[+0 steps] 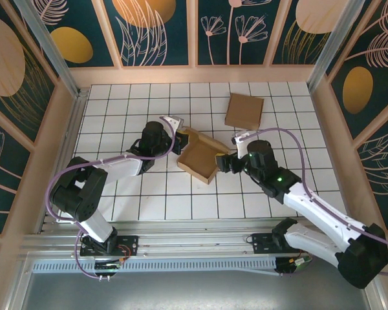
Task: Fold the paper box
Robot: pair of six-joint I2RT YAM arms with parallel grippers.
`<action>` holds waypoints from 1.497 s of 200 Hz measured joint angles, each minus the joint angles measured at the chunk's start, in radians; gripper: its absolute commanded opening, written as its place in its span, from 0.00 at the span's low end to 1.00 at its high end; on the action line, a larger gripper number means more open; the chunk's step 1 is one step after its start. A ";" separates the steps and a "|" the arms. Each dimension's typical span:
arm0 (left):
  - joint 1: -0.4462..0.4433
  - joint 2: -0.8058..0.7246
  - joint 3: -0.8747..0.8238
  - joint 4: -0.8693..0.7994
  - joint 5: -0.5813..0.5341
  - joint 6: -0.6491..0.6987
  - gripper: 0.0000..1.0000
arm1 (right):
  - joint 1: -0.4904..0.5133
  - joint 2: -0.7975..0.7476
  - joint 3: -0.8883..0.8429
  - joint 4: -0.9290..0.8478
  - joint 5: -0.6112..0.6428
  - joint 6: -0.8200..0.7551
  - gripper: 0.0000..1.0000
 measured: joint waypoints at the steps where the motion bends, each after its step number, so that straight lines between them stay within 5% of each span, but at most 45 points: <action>1: 0.000 0.000 0.000 0.000 0.000 0.000 0.10 | -0.001 0.002 0.000 0.000 0.001 0.004 0.63; 37: -0.001 -0.001 0.009 -0.015 -0.009 0.000 0.10 | -0.004 0.049 0.000 0.003 0.011 0.030 0.47; 95: -0.003 -0.001 0.020 -0.037 -0.009 0.000 0.09 | -0.004 0.056 -0.012 0.035 0.050 0.060 0.35; 150: -0.024 -0.001 0.030 -0.056 -0.034 -0.015 0.09 | -0.004 0.158 -0.023 0.085 0.112 0.127 0.35; 190: -0.049 -0.001 0.048 -0.080 -0.061 -0.036 0.08 | -0.004 0.179 -0.031 0.098 0.157 0.172 0.22; 262: -0.135 -0.001 0.065 -0.095 -0.178 -0.203 0.02 | -0.005 0.232 -0.027 0.135 0.290 0.311 0.16; 299: -0.187 0.000 0.059 -0.078 -0.248 -0.271 0.02 | -0.017 0.290 0.020 0.136 0.368 0.395 0.00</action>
